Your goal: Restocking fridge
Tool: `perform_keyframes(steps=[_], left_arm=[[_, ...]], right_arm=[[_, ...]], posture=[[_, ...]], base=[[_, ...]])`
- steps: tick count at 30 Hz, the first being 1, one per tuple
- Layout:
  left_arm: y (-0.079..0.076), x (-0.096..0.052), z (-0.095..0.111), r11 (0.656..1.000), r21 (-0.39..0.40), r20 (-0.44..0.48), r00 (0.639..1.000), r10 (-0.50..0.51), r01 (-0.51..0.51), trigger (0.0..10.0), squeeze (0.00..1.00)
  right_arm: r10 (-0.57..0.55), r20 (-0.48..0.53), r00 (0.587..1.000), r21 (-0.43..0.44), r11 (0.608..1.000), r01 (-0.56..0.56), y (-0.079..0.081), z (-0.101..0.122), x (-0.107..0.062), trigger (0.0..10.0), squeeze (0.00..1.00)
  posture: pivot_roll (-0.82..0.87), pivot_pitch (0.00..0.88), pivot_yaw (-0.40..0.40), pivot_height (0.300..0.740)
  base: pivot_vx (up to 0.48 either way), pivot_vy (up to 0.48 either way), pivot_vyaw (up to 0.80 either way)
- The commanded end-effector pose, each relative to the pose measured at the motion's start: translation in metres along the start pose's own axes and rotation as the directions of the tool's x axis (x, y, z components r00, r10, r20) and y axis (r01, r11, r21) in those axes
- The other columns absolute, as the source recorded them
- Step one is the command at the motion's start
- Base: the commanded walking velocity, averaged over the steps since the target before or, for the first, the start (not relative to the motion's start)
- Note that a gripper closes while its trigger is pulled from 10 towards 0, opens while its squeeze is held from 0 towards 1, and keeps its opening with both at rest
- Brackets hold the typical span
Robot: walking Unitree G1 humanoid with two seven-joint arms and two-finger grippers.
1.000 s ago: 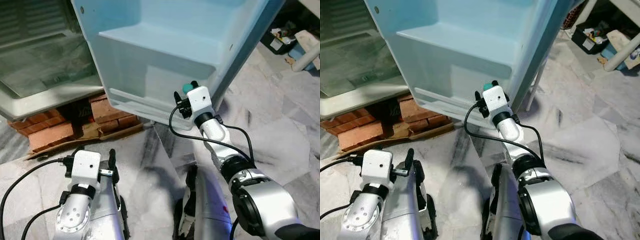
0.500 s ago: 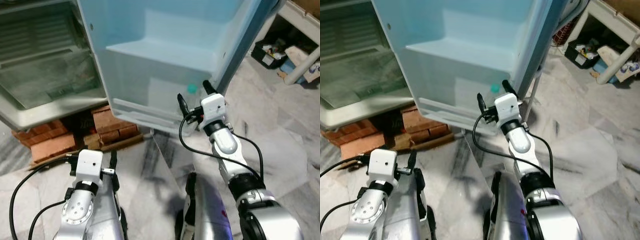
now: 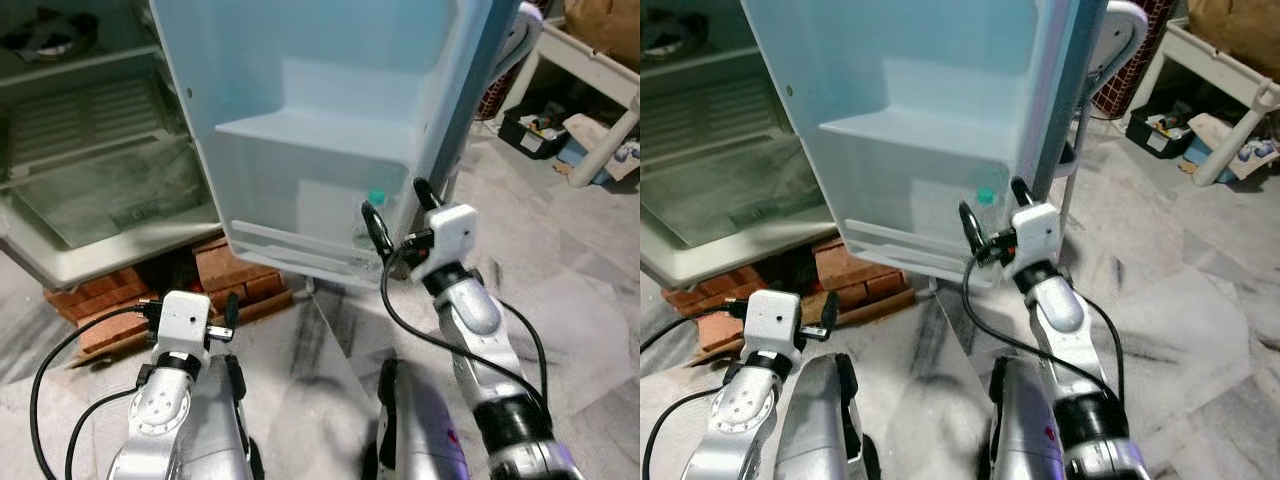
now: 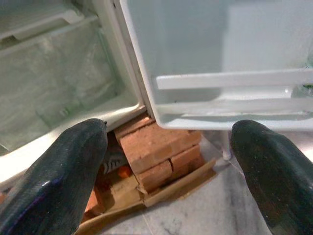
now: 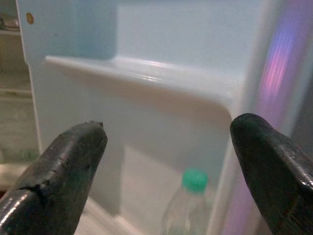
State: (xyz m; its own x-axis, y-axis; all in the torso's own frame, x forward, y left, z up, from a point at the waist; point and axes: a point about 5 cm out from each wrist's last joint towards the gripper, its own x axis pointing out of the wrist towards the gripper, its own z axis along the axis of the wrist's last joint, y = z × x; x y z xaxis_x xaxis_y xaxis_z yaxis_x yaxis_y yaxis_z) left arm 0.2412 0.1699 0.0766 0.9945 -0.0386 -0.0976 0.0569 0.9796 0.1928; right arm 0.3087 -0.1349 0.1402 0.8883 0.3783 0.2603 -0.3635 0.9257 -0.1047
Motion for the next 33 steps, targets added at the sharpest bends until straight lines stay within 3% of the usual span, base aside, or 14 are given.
perform_keyframes(steps=[1,3,4,5,6,9,10,13,17,23,33], left_arm=[[0.000,-0.001,-0.005,1.000,-0.031,-0.020,1.000,-0.004,0.003,10.0,0.00],[0.000,-0.001,-0.005,0.999,-0.047,-0.008,1.000,-0.001,0.001,10.0,0.00],[-0.001,-0.001,-0.004,0.999,-0.048,-0.003,1.000,-0.001,0.001,10.0,0.00],[-0.001,0.000,-0.003,0.999,-0.049,0.004,1.000,0.000,0.001,10.0,0.00],[-0.003,0.001,-0.001,0.998,-0.061,0.018,1.000,-0.002,0.003,10.0,0.00],[-0.003,0.005,0.003,0.998,-0.065,0.042,0.999,0.010,-0.007,10.0,0.00],[-0.001,0.009,0.006,0.997,-0.075,0.054,0.998,0.038,-0.034,10.0,0.00],[0.002,0.013,0.011,0.996,-0.077,0.072,0.996,0.044,-0.039,10.0,0.00],[0.002,0.014,0.011,0.998,-0.065,0.080,0.996,0.025,-0.020,10.0,0.00],[0.004,0.013,0.006,0.995,-0.089,0.060,0.997,0.044,-0.039,10.0,0.00],[-0.001,0.022,0.011,0.995,-0.095,0.084,0.996,0.042,-0.034,10.0,0.00]], right_arm=[[0.005,-0.002,1.000,0.007,1.000,-0.005,0.003,0.005,-0.005,10.0,1.00],[0.009,-0.033,0.999,-0.013,1.000,-0.009,0.008,0.000,-0.017,10.0,0.98],[-0.005,-0.050,0.999,-0.021,1.000,0.004,0.008,-0.002,-0.021,10.0,0.36],[-0.030,-0.076,0.997,-0.006,1.000,0.029,0.008,-0.006,-0.025,10.0,0.13],[-0.077,-0.140,0.987,0.007,0.997,0.079,0.008,-0.013,-0.030,10.0,0.00],[-0.139,-0.168,0.976,-0.031,0.990,0.135,0.005,-0.019,-0.036,10.0,0.00],[-0.182,-0.171,0.968,0.012,0.982,0.187,0.005,-0.020,-0.043,10.0,0.00],[-0.246,-0.161,0.956,0.031,0.967,0.254,0.006,-0.017,-0.051,10.0,0.00],[-0.228,-0.171,0.959,0.033,0.971,0.237,0.008,-0.014,-0.053,10.0,0.00],[-0.276,-0.216,0.937,0.034,0.956,0.290,-0.001,-0.020,-0.062,10.0,0.00],[-0.270,-0.183,0.945,0.037,0.959,0.281,-0.009,-0.011,-0.046,10.0,0.00]], posture=[[0.01,0.036,0.006,0.527],[0.01,0.012,0.002,0.527],[0.01,0.000,-0.003,0.527],[0.01,0.000,-0.003,0.527],[0.01,0.000,-0.004,0.527],[0.02,0.000,0.000,0.527],[0.02,0.000,0.008,0.527],[0.00,0.000,0.019,0.527],[-0.01,0.000,0.023,0.552],[-0.01,0.000,0.019,0.587],[-0.02,0.000,0.023,0.662]], base=[[0.000,0.000,0.00],[0.000,0.000,0.00],[0.000,0.000,0.00],[0.000,0.000,0.00],[0.000,0.000,0.00],[0.000,0.000,0.00],[0.000,0.000,0.00],[0.000,0.000,0.00],[0.000,0.000,0.00],[0.000,0.000,0.00],[0.000,0.000,0.00]])
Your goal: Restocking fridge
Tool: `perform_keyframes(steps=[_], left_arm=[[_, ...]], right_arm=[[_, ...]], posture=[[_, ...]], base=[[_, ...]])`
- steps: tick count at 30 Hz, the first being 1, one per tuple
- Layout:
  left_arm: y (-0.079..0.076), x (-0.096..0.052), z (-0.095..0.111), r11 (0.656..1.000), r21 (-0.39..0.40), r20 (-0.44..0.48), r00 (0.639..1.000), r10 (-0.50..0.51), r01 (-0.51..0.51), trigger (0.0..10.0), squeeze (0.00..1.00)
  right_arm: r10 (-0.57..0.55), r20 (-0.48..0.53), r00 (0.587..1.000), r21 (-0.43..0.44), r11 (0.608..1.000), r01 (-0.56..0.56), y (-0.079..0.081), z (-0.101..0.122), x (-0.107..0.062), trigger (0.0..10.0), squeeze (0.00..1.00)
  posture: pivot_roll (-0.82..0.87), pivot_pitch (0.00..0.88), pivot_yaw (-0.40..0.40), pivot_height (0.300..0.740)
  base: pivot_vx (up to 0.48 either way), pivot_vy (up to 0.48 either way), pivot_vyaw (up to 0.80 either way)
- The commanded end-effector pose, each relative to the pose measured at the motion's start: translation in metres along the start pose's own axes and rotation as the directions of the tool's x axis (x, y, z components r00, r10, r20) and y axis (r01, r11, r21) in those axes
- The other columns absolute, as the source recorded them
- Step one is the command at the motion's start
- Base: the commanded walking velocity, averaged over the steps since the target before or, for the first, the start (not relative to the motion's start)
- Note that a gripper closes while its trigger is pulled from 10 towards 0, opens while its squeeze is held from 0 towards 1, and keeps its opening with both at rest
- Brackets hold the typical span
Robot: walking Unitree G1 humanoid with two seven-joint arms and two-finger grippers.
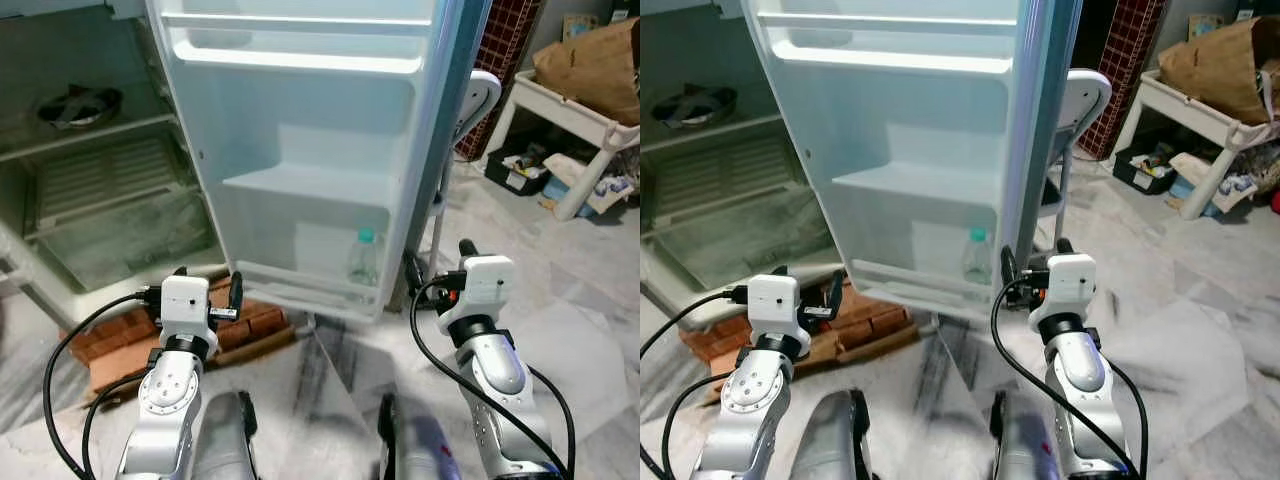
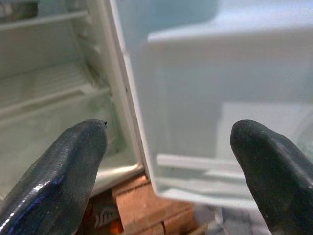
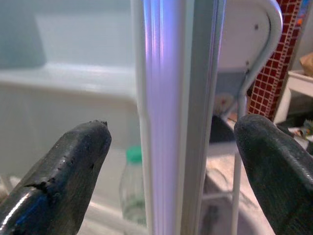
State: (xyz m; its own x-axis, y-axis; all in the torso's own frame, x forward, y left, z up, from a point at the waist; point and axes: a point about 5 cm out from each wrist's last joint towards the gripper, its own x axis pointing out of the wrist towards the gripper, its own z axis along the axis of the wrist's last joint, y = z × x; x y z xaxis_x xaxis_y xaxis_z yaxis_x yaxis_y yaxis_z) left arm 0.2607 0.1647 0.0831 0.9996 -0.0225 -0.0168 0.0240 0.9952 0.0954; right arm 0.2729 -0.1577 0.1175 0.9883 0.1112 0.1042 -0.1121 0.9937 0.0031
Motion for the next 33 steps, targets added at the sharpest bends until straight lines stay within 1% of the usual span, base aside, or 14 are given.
perform_keyframes(steps=[1,4,8,9,11,22,23,25,26,27,28,29,33], left_arm=[[0.002,0.004,0.002,1.000,0.007,0.011,1.000,0.010,-0.011,10.0,0.00],[0.003,0.007,0.001,0.999,0.024,0.008,0.999,0.033,-0.033,10.0,0.00],[0.001,0.009,0.001,1.000,0.020,0.010,1.000,0.023,-0.023,10.0,0.00],[0.001,0.009,0.001,1.000,0.020,0.010,1.000,0.023,-0.023,10.0,0.00],[-0.001,0.010,0.001,1.000,0.022,0.013,1.000,0.018,-0.019,10.0,0.00],[-0.003,0.012,0.001,0.999,0.045,0.021,1.000,0.014,-0.014,10.0,0.00],[-0.003,0.012,0.000,0.999,0.034,0.018,1.000,0.006,-0.007,10.0,0.00],[-0.004,0.012,-0.001,0.999,0.039,0.018,1.000,0.000,0.000,10.0,0.00],[-0.004,0.011,-0.001,0.999,0.040,0.016,1.000,-0.001,0.001,10.0,0.00],[-0.005,0.011,-0.001,0.999,0.038,0.014,1.000,-0.001,0.001,10.0,0.00],[-0.005,0.011,-0.001,0.999,0.038,0.014,1.000,-0.002,0.001,10.0,0.00],[-0.005,0.011,-0.002,0.999,0.039,0.014,1.000,-0.003,0.002,10.0,0.00],[-0.006,0.011,-0.002,0.999,0.038,0.014,1.000,-0.003,0.003,10.0,0.00]], right_arm=[[-0.005,-0.005,1.000,0.007,1.000,0.005,-0.003,0.002,0.002,10.0,0.00],[-0.018,0.000,1.000,0.017,1.000,0.018,-0.007,0.004,0.006,10.0,0.00],[-0.021,0.000,1.000,0.017,1.000,0.021,-0.008,0.004,0.006,10.0,0.00],[-0.021,0.000,1.000,0.017,1.000,0.021,-0.008,0.004,0.006,10.0,0.00],[-0.018,-0.008,1.000,0.018,1.000,0.018,-0.007,0.002,0.005,10.0,0.00],[-0.016,-0.017,1.000,0.022,1.000,0.016,-0.006,0.000,0.002,10.0,0.00],[-0.010,-0.031,0.999,0.031,0.999,0.011,-0.005,-0.002,0.001,10.0,0.00],[-0.004,-0.055,0.998,0.058,0.998,0.007,-0.004,-0.005,-0.001,10.0,0.00],[0.009,-0.064,0.998,0.085,0.996,-0.003,-0.002,-0.008,-0.003,10.0,0.00],[0.030,-0.082,0.996,0.090,0.996,-0.023,0.001,-0.011,-0.004,10.0,0.00],[0.035,-0.094,0.995,0.085,0.996,-0.027,0.002,-0.013,-0.005,10.0,0.00],[0.034,-0.110,0.993,0.099,0.995,-0.023,0.002,-0.015,-0.006,10.0,0.00],[0.061,-0.132,0.989,0.111,0.993,-0.046,0.006,-0.019,-0.006,10.0,0.00]], posture=[[-0.02,0.000,0.023,0.667],[-0.03,0.000,0.023,0.687],[-0.03,0.000,0.021,0.717],[-0.03,0.000,0.021,0.717],[-0.03,0.000,0.021,0.737],[-0.03,0.000,0.023,0.740],[-0.03,0.000,0.022,0.740],[-0.03,0.000,0.022,0.740],[-0.03,0.000,0.021,0.740],[-0.03,0.000,0.021,0.740],[-0.03,0.000,0.020,0.740],[-0.03,0.000,0.020,0.740],[-0.03,0.000,0.019,0.740]], base=[[0.000,0.000,0.00],[0.000,0.000,0.00],[0.000,0.000,0.00],[0.000,0.000,0.00],[0.000,0.000,0.00],[0.000,0.000,0.00],[0.000,0.000,0.00],[0.000,0.000,0.00],[0.000,0.000,0.00],[0.000,0.000,0.00],[0.000,0.000,0.00],[0.000,0.000,0.00],[0.000,0.000,0.00]])
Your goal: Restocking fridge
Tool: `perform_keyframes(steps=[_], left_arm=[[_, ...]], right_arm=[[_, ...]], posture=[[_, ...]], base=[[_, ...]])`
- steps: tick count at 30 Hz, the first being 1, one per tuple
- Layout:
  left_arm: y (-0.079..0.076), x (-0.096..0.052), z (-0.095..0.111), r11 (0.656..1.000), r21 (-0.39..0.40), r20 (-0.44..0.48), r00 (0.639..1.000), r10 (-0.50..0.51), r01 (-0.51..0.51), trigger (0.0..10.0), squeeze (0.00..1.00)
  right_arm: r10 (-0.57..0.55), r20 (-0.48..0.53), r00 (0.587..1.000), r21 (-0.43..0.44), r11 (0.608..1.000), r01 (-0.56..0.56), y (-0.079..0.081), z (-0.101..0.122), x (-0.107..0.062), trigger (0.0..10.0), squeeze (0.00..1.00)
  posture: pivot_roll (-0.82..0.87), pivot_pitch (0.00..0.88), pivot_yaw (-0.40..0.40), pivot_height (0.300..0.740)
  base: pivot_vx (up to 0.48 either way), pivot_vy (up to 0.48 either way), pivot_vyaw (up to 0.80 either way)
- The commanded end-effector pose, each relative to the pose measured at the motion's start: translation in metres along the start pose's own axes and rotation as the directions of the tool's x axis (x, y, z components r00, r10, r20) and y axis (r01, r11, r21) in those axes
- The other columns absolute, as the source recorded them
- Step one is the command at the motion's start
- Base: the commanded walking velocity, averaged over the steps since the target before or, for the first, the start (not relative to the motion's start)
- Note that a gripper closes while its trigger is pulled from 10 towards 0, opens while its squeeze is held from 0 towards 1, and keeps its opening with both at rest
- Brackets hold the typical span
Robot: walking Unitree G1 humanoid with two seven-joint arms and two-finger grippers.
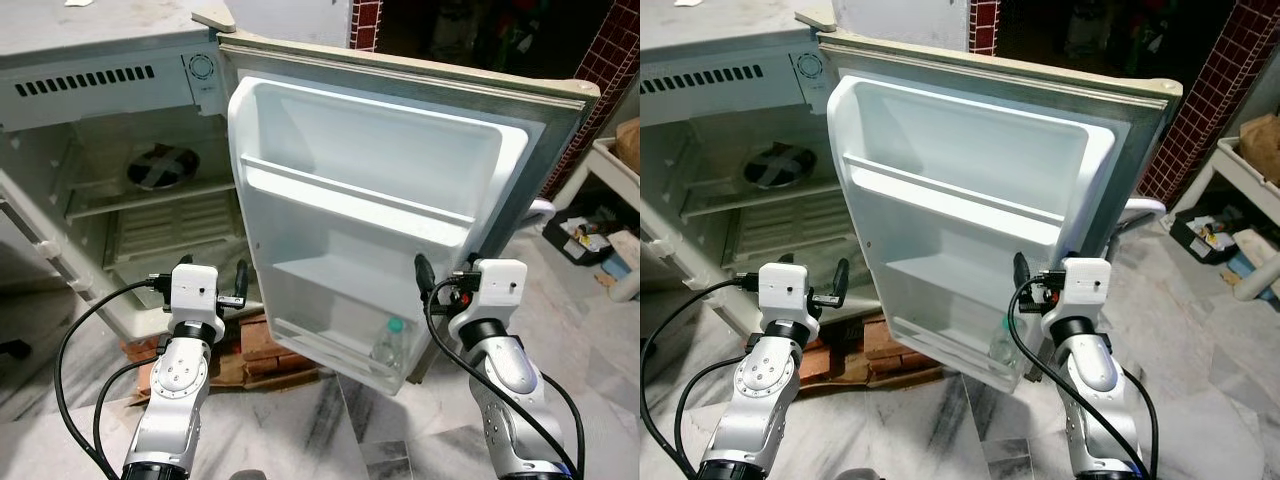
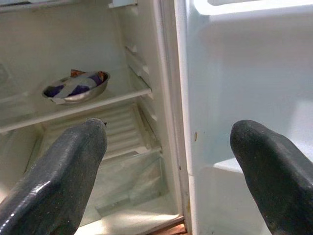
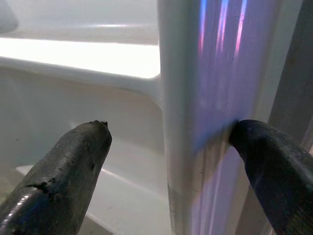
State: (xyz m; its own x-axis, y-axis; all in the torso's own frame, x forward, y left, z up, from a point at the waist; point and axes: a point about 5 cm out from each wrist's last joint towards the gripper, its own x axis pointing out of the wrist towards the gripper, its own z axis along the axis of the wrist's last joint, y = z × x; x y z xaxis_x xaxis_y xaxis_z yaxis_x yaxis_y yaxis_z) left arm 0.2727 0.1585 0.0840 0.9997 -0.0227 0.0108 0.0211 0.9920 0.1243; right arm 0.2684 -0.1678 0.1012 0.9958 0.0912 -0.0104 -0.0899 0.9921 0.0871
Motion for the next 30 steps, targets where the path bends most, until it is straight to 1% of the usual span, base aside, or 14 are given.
perform_keyframes(steps=[1,3,6,8,10,11,14,15,21,22,23,26,28,30], left_arm=[[0.000,-0.001,-0.004,1.000,0.009,-0.014,1.000,-0.006,0.006,10.0,0.00],[0.000,-0.001,-0.004,1.000,0.010,-0.015,1.000,-0.006,0.006,10.0,0.00],[0.000,-0.001,-0.004,1.000,0.010,-0.016,1.000,-0.006,0.006,10.0,0.00],[0.000,-0.001,-0.004,1.000,0.010,-0.016,1.000,-0.006,0.006,10.0,0.00],[0.000,-0.001,-0.004,1.000,0.009,-0.017,1.000,-0.007,0.007,10.0,0.00],[-0.001,-0.001,-0.004,1.000,0.009,-0.017,1.000,-0.010,0.010,10.0,0.00],[-0.001,-0.001,-0.004,1.000,0.009,-0.018,1.000,-0.012,0.012,10.0,0.00],[-0.001,-0.001,-0.004,1.000,0.008,-0.018,1.000,-0.012,0.012,10.0,0.00],[0.000,0.001,-0.004,1.000,0.009,-0.016,1.000,-0.014,0.014,10.0,0.00],[0.000,0.001,-0.004,1.000,0.008,-0.017,1.000,-0.014,0.014,10.0,0.00],[-0.001,0.001,-0.004,1.000,0.007,-0.017,1.000,-0.014,0.015,10.0,0.00],[-0.001,0.000,-0.004,1.000,0.009,-0.014,1.000,-0.015,0.015,10.0,0.00],[-0.002,0.000,-0.004,1.000,0.009,-0.013,1.000,-0.015,0.015,10.0,0.00],[-0.002,0.000,-0.004,1.000,0.008,-0.012,1.000,-0.015,0.015,10.0,0.00]], right_arm=[[0.088,-0.023,0.996,0.032,0.996,-0.087,0.016,-0.004,0.002,10.0,0.00],[0.101,-0.035,0.994,0.022,0.995,-0.100,0.017,-0.005,0.002,10.0,0.00],[0.132,-0.036,0.991,0.031,0.991,-0.131,0.021,-0.005,0.002,10.0,0.00],[0.173,-0.034,0.984,0.052,0.984,-0.171,0.025,-0.004,0.001,10.0,0.00],[0.224,-0.031,0.974,0.086,0.971,-0.221,0.030,-0.004,0.000,10.0,0.00],[0.300,-0.035,0.953,0.134,0.947,-0.293,0.037,-0.004,-0.003,10.0,0.00],[0.361,-0.047,0.932,0.131,0.927,-0.352,0.041,-0.004,-0.005,10.0,0.00],[0.370,-0.050,0.928,0.107,0.926,-0.363,0.041,-0.005,-0.005,10.0,0.00],[0.380,-0.068,0.923,0.084,0.924,-0.374,0.038,-0.006,-0.003,10.0,0.00],[0.375,-0.075,0.924,0.064,0.927,-0.370,0.037,-0.006,-0.003,10.0,0.00],[0.354,-0.081,0.932,0.018,0.935,-0.353,0.034,-0.007,-0.001,10.0,0.00],[0.374,-0.093,0.923,0.046,0.927,-0.371,0.036,-0.010,-0.001,10.0,0.00],[0.350,-0.112,0.930,0.038,0.937,-0.348,0.035,-0.013,0.000,10.0,0.00],[0.366,-0.125,0.922,0.036,0.931,-0.364,0.035,-0.014,0.001,10.0,0.00]], posture=[[-0.03,0.000,0.019,0.740],[-0.03,0.000,0.018,0.740],[-0.03,0.000,0.018,0.740],[-0.03,0.000,0.019,0.740],[-0.03,0.000,0.020,0.740],[-0.03,0.000,0.022,0.740],[-0.03,0.000,0.023,0.740],[-0.03,0.000,0.023,0.740],[-0.03,0.000,0.023,0.740],[-0.03,0.000,0.023,0.740],[-0.03,0.000,0.022,0.740],[-0.03,0.000,0.023,0.740],[-0.03,0.000,0.022,0.740],[-0.03,0.000,0.022,0.740]], base=[[0.000,0.000,0.00],[0.000,0.000,0.00],[0.000,-0.172,0.00],[0.000,-0.262,0.00],[-0.247,-0.266,0.00],[-0.247,-0.266,0.00],[-0.244,-0.266,0.00],[-0.247,-0.266,0.00],[-0.244,-0.268,0.00],[0.000,-0.266,0.00],[0.000,-0.270,0.00],[0.000,-0.178,0.00],[0.000,0.000,0.00],[0.000,0.000,0.00]])
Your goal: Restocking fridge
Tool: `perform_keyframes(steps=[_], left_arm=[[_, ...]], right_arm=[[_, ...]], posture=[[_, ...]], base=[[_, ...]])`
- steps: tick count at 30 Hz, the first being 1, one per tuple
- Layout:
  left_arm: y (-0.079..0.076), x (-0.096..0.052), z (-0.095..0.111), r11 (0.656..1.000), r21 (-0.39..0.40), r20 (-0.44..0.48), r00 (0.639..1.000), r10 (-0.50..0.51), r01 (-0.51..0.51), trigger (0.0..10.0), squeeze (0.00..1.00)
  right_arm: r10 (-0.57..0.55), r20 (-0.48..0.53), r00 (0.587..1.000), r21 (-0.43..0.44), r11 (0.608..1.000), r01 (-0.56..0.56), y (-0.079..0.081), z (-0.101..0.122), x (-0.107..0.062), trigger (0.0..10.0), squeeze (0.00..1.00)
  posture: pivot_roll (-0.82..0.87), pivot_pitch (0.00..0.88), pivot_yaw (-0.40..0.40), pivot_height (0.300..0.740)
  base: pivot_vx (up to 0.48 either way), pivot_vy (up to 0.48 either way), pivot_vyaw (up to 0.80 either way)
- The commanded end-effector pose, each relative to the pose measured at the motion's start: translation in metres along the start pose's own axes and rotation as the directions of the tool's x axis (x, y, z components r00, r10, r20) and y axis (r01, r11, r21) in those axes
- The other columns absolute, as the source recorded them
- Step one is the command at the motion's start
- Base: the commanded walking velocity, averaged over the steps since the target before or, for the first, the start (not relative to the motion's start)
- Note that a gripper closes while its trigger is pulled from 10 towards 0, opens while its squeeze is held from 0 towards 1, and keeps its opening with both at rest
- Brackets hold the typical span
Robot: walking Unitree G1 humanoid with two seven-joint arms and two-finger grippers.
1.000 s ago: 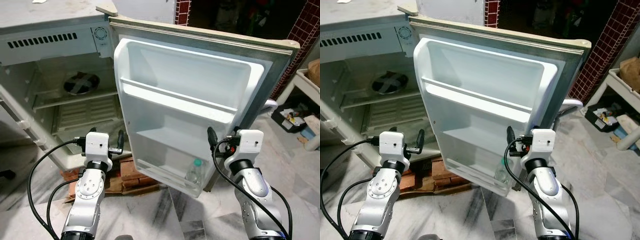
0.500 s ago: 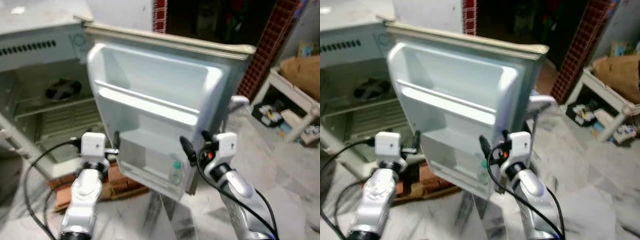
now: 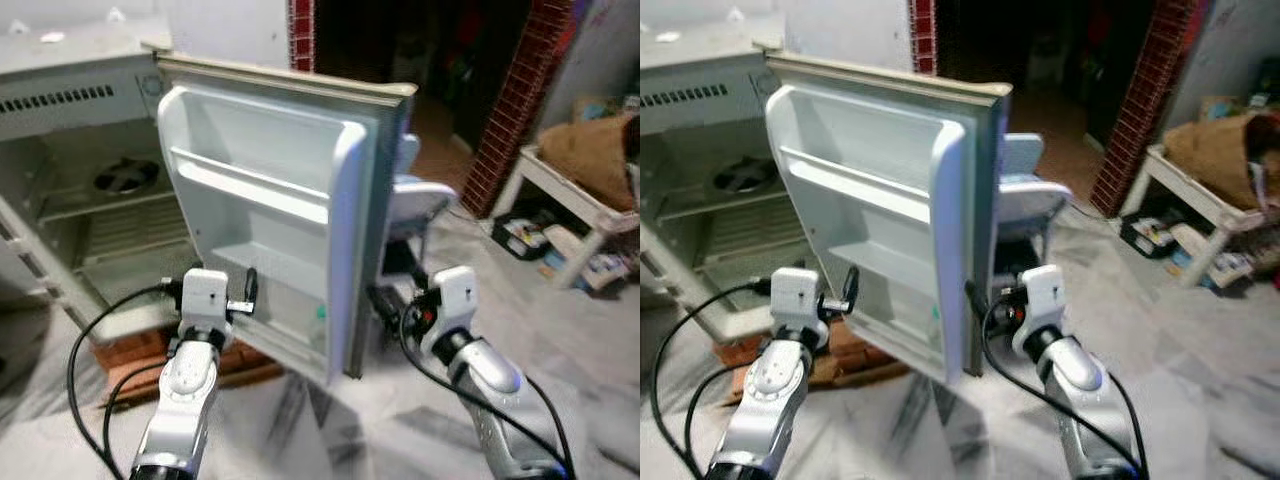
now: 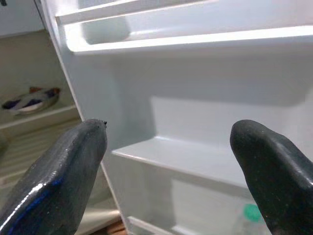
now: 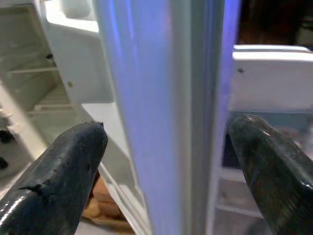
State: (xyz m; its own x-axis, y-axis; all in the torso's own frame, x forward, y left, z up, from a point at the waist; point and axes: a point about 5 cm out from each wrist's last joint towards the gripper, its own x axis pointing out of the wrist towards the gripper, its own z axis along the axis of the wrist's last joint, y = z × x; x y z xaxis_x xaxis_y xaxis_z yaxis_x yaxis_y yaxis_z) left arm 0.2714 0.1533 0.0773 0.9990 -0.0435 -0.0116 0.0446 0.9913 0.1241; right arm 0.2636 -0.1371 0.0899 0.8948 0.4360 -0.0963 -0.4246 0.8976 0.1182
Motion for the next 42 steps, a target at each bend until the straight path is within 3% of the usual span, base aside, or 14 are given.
perform_keyframes(steps=[1,9,12,16,17,28,29,30,42], left_arm=[[0.004,0.001,0.002,1.000,0.008,0.009,1.000,0.008,-0.008,10.0,0.00],[0.005,-0.001,-0.001,1.000,0.010,0.001,1.000,-0.009,0.009,10.0,0.00],[0.006,-0.005,-0.003,1.000,-0.001,-0.011,1.000,-0.013,0.013,10.0,0.00],[0.007,-0.008,-0.007,1.000,-0.007,-0.029,1.000,-0.003,0.003,10.0,0.00],[0.007,-0.010,-0.009,1.000,-0.012,-0.036,0.999,-0.001,0.000,10.0,0.00],[0.008,-0.008,-0.009,1.000,-0.013,-0.038,0.999,-0.003,0.003,10.0,0.00],[0.008,-0.008,-0.009,1.000,-0.013,-0.036,0.999,-0.007,0.007,10.0,0.00],[0.009,-0.007,-0.009,1.000,-0.012,-0.036,0.999,-0.007,0.006,10.0,0.00],[0.008,-0.004,-0.008,1.000,-0.016,-0.036,0.999,-0.004,0.003,10.0,0.00]], right_arm=[[0.023,-0.011,1.000,-0.019,1.000,-0.023,0.003,0.000,0.004,10.0,0.00],[-0.068,0.058,0.996,-0.031,0.997,0.070,-0.008,0.008,0.007,10.0,0.00],[-0.149,0.105,0.983,-0.053,0.986,0.156,-0.016,0.016,0.009,10.0,0.00],[-0.206,0.124,0.971,-0.027,0.977,0.211,-0.023,0.018,0.008,10.0,0.00],[-0.219,0.131,0.967,-0.024,0.974,0.224,-0.024,0.018,0.006,10.0,1.00],[-0.312,0.148,0.938,-0.019,0.948,0.318,-0.029,0.015,0.004,10.0,1.00],[-0.310,0.150,0.939,-0.025,0.948,0.318,-0.029,0.015,0.005,10.0,0.60],[-0.306,0.155,0.939,-0.025,0.949,0.314,-0.029,0.016,0.005,10.0,0.00],[-0.289,0.174,0.941,-0.022,0.955,0.297,-0.030,0.021,0.008,10.0,0.00]], posture=[[-0.03,0.000,0.023,0.740],[-0.02,0.000,0.024,0.740],[-0.02,0.000,0.028,0.740],[-0.02,0.000,0.028,0.740],[-0.02,0.000,0.029,0.740],[-0.02,0.000,0.032,0.740],[-0.03,0.000,0.033,0.740],[-0.03,0.000,0.032,0.740],[-0.03,0.000,0.029,0.740]], base=[[0.000,0.000,0.00],[0.000,0.000,0.49],[0.000,0.000,0.78],[0.000,0.000,0.76],[0.000,0.000,0.66],[0.000,0.000,0.34],[0.240,0.000,0.00],[0.296,-0.285,0.00],[0.293,-0.337,0.00]])
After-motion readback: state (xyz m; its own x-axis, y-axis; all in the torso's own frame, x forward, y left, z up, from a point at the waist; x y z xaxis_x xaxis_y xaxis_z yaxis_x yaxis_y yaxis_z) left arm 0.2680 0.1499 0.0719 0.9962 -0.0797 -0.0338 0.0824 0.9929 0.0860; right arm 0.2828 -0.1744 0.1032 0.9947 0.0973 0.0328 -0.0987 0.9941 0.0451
